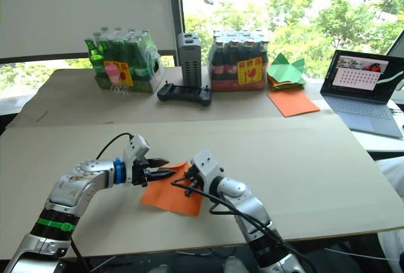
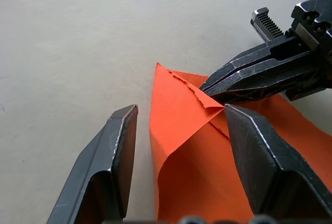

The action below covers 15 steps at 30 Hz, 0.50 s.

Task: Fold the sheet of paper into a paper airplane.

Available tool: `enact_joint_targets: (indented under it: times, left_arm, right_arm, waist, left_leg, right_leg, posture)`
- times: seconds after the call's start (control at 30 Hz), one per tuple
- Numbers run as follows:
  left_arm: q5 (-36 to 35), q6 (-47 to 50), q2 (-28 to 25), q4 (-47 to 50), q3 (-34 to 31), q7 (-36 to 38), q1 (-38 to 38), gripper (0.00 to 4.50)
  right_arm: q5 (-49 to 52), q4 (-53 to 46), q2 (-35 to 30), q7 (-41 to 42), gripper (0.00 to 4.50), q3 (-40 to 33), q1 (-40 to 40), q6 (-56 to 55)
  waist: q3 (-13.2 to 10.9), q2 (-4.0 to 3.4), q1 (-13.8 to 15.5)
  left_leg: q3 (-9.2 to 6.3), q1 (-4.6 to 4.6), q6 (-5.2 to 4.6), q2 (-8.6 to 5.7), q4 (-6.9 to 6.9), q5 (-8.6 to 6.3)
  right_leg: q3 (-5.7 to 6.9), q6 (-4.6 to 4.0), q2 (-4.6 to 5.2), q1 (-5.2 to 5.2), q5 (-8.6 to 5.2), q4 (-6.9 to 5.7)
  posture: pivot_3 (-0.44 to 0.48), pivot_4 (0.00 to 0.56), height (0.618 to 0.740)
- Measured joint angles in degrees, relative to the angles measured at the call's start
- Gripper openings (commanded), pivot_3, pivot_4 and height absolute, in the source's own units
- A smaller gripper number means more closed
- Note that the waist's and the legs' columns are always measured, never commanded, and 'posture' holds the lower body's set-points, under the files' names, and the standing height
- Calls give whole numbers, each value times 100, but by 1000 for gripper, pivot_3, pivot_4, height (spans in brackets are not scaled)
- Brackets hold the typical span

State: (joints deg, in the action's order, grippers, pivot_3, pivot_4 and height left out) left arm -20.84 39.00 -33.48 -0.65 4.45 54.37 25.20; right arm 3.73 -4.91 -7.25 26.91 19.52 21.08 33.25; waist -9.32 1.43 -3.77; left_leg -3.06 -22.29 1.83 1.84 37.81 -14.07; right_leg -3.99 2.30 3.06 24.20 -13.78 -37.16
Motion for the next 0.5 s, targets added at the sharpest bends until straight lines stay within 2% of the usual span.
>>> enact_joint_targets:
  times: [0.1,0.2,0.4,0.5]
  left_arm:
    - [0,0,1,0,1,7,-1,2820]
    - [0,0,5,0,2,10,-3,2000]
    - [-4,3,12,0,2,17,-10,28]
    - [-3,6,11,0,2,18,-16,28]
  right_arm:
    - [-10,0,5,0,0,0,0,0]
    - [-15,0,11,0,0,0,0,0]
    - [-16,0,19,-1,0,0,0,0]
    - [-17,0,23,-3,0,-1,0,0]
  waist:
    - [0,0,0]
    - [0,0,-1]
    - [0,0,0]
    - [0,0,0]
  left_leg:
    - [0,0,0,0,0,0]
    - [0,0,0,0,0,0]
    - [0,0,0,0,0,0]
    - [0,0,0,0,0,0]
  right_leg:
    - [0,0,0,0,0,0]
    - [0,0,0,0,0,0]
    - [0,0,0,0,0,0]
    - [0,0,0,0,0,0]
  posture:
    - [0,150,740]
    - [0,150,740]
    - [0,150,740]
    - [0,150,740]
